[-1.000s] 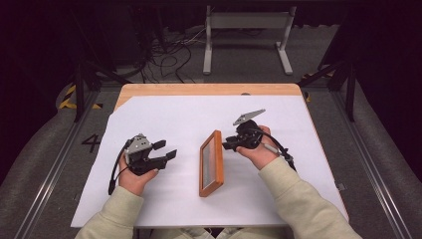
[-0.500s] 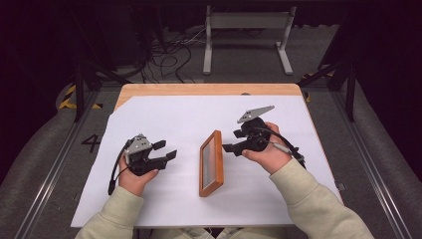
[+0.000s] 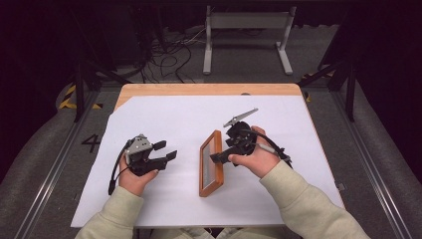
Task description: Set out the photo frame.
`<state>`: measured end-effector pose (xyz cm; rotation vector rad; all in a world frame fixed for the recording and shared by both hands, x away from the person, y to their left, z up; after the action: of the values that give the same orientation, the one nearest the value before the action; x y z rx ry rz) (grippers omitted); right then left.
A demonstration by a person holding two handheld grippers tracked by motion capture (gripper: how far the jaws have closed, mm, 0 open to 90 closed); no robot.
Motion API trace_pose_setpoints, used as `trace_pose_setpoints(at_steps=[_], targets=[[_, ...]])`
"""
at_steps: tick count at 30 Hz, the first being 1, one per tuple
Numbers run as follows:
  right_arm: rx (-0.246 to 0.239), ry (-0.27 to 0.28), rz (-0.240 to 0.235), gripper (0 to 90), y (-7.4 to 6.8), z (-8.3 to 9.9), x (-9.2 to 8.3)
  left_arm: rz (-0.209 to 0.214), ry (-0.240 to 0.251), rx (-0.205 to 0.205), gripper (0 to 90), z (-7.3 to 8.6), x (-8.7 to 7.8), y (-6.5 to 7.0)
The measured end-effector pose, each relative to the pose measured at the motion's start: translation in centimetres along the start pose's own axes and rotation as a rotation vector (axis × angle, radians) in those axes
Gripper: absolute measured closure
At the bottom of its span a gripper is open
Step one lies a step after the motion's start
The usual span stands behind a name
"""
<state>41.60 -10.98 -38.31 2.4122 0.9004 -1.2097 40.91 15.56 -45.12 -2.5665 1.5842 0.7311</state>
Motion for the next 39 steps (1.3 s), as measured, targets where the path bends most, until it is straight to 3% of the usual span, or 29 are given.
trace_pose_setpoints(at_steps=[5,17,21,23,31,34,39], targets=[[0.021,-0.055,-0.015,14.4,-0.5,0.2,1.8,0.0,0.0,0.005,40.9,0.0,0.0,0.0],[0.027,-0.121,-0.013,18.6,-1.7,0.4,4.0,0.0,0.001,0.01,42.3,0.0,0.0,0.1],[0.027,-0.137,-0.018,24.2,-2.0,0.4,4.1,0.004,-0.001,0.011,43.8,0.0,0.0,0.1],[0.03,-0.134,-0.009,31.1,-2.0,0.4,4.0,0.004,0.0,0.013,43.9,0.0,0.0,0.2],[0.059,-0.151,0.016,38.4,-2.1,0.5,3.8,0.028,-0.002,0.012,48.4,0.0,0.1,0.4],[0.091,-0.186,-0.003,44.7,-2.2,0.5,3.7,0.031,0.0,0.011,49.3,0.0,0.1,0.4],[0.089,-0.209,0.001,54.8,-2.1,0.5,3.5,0.03,0.005,0.012,49.9,0.0,0.0,0.4]])
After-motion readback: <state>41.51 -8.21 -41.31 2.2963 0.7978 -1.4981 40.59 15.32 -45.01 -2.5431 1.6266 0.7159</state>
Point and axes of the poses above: each handheld gripper's, and its own axes: x roughly forward along the jaws, z roughly out of its underside, y roughly to its right, the point moved 4 cm from there along x, roughly forward along the jaws, and after that the axes turned 15 degrees about z, right-handed, at the moved point
